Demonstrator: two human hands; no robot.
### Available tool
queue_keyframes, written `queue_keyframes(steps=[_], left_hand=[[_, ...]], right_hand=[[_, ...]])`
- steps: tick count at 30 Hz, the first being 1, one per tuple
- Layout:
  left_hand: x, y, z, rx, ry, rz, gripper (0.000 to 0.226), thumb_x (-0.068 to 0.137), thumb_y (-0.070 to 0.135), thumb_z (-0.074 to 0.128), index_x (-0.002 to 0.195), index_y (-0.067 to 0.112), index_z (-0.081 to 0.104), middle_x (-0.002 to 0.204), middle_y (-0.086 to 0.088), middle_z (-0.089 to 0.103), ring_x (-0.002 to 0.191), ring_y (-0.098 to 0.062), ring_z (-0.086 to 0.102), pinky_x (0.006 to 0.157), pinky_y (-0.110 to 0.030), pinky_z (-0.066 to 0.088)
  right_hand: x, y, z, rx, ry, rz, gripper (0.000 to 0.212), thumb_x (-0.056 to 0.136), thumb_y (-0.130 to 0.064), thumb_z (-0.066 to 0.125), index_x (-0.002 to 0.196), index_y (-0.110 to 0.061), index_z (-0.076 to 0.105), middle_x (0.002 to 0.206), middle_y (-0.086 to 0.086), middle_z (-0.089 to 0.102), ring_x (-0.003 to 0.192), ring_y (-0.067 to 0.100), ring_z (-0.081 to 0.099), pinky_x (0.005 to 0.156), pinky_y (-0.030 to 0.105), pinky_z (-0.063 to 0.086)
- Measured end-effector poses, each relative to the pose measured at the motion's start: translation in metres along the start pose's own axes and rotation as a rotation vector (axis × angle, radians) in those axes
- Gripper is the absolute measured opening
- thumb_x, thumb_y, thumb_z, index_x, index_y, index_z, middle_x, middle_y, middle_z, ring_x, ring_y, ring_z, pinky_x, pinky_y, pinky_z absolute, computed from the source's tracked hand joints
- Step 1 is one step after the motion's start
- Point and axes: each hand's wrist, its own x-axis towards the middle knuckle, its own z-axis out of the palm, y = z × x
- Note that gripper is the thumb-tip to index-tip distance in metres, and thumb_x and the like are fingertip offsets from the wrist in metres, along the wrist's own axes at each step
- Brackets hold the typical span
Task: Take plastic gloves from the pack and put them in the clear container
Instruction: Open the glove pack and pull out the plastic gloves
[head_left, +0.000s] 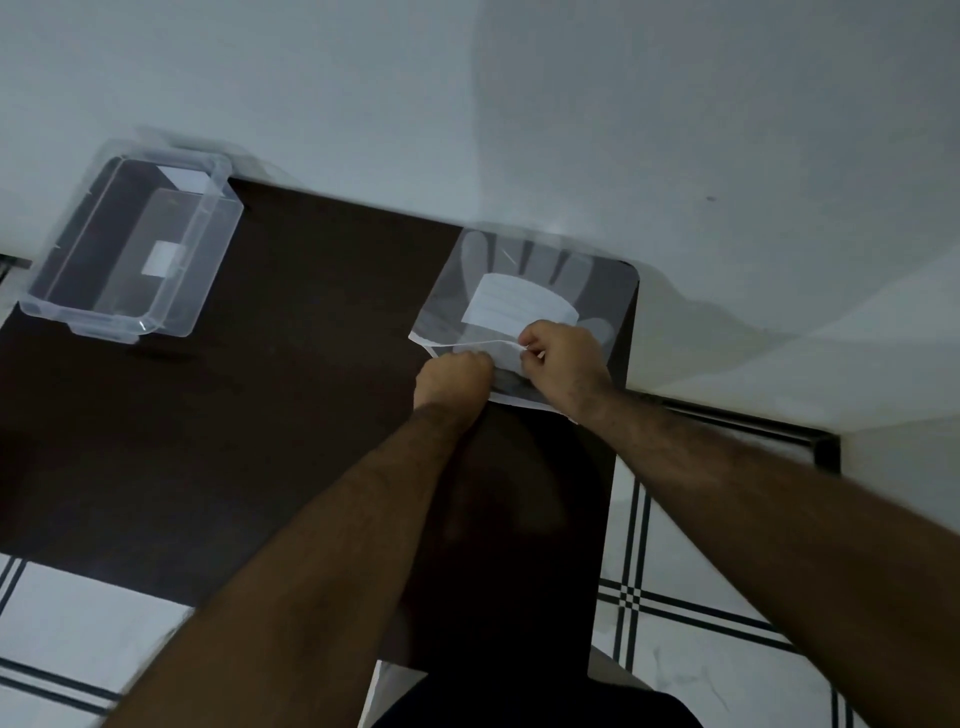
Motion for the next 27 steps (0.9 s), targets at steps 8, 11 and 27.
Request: queue_keyframes(steps=[8,11,27], left_hand=[[0.018,-0.004,-0.003,0.100,0.007,0.159,0.016,0.109,0.019,0.055,0.119,0.012,0.065,0.113,-0.008,0.075,0.099,-0.028,0.074,0.075,-0.042,0.060],[0.021,-0.008,0.002,0.153,0.047,0.226,0.020,0.110,0.018,0.051,0.125,0.008,0.061,0.117,-0.011,0.075,0.098,-0.032,0.075,0.070,-0.043,0.056],[0.019,-0.034,-0.001,0.146,0.059,0.327,0.048,0.111,0.030,0.045,0.154,0.007,0.043,0.129,-0.014,0.070,0.105,-0.033,0.072,0.074,-0.043,0.051]], right_hand=[[0.006,0.008,0.002,0.039,0.005,-0.042,0.018,0.093,-0.015,0.077,0.111,-0.012,0.077,0.102,0.004,0.080,0.089,0.016,0.074,0.084,0.036,0.063],[0.008,0.010,0.002,0.050,0.010,-0.022,0.018,0.093,-0.014,0.078,0.111,-0.011,0.077,0.102,0.004,0.080,0.091,0.017,0.074,0.084,0.036,0.063],[0.009,0.009,0.002,0.040,-0.014,-0.015,0.019,0.095,-0.018,0.076,0.113,-0.013,0.076,0.103,0.003,0.079,0.090,0.016,0.072,0.083,0.037,0.063]])
